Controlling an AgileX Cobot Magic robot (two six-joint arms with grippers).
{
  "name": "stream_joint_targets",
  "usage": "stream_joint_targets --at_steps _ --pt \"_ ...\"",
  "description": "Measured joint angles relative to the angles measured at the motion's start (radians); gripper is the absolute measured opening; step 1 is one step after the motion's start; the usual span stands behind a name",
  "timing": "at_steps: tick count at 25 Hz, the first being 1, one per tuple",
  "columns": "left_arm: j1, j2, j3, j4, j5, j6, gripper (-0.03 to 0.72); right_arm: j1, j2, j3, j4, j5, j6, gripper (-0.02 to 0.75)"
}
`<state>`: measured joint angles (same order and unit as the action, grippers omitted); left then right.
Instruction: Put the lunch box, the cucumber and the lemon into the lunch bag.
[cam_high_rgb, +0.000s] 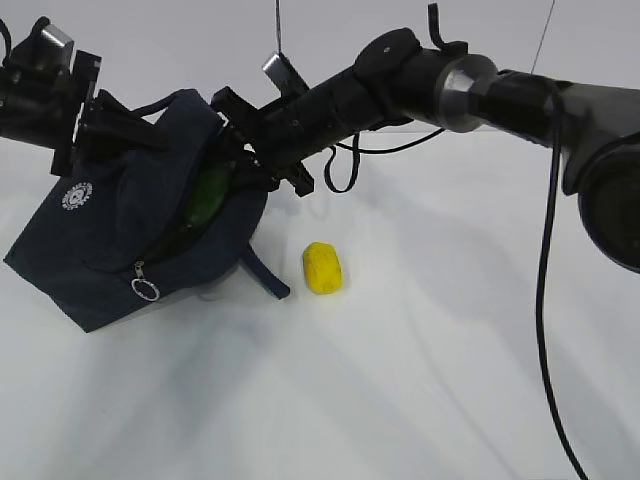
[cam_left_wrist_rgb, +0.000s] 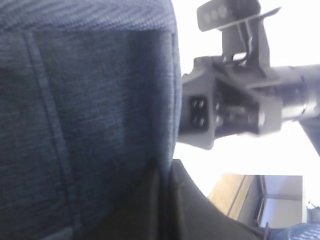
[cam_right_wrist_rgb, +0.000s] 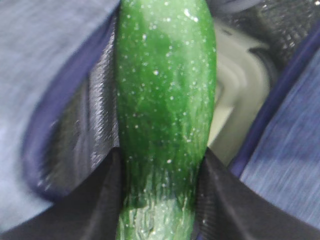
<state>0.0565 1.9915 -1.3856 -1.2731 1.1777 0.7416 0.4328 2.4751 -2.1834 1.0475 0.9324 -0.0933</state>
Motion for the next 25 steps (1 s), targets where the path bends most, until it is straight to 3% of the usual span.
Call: stream_joint_targets --at_steps 9,18,25 --pt "0.0 0.0 0.0 -0.015 -0.002 0.0 -0.008 0.025 0.017 0.0 0.009 -0.035 -0.008 0.316" --pt "0.0 0.0 0.0 -0.016 -0.002 0.0 -0.008 0.027 0.019 0.0 0.017 -0.077 -0.009 0.452" --pt "0.0 0.0 0.0 -0.016 -0.002 0.0 -0.008 0.02 0.019 0.0 0.018 0.015 -0.065 0.475"
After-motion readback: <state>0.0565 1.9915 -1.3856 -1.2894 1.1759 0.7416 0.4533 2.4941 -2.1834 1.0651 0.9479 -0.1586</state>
